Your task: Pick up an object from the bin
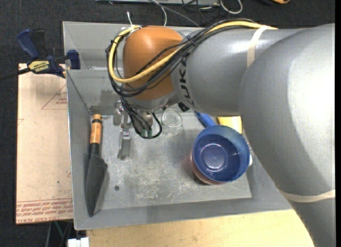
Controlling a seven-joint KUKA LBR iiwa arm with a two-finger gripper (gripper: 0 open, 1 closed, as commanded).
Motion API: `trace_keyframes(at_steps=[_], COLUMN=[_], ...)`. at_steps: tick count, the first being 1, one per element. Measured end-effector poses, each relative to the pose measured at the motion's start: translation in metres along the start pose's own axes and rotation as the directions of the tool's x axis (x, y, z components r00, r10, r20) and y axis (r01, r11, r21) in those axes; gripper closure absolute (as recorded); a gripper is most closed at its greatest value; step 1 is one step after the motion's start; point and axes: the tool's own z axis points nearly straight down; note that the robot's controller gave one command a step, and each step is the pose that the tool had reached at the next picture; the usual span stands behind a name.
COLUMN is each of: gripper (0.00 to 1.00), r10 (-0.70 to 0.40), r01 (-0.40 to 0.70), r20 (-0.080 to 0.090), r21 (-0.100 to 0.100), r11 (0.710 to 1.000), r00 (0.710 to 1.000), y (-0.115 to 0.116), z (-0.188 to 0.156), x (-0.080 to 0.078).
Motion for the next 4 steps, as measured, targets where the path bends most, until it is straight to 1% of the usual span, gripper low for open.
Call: trace_keyframes(at_steps=[1,2,3,4], gripper=[0.00,0.00,0.00,0.00], r10=[0.005,-0.228,-0.329,-0.562], r01=[-0.004,0.228,0.329,0.562], r20=[0.007,0.014,0.016,0.012], r21=[-0.001,-0.001,-0.001,0.002], r11=[1.000,0.974,0.944,0.827], r00=[1.000,0.974,0.944,0.827], y=[-0.001,0.033,0.037,0.036], z=[-0.005,0.076,0.014,0.047], x=[-0.002,-0.042,-0.034,-0.036])
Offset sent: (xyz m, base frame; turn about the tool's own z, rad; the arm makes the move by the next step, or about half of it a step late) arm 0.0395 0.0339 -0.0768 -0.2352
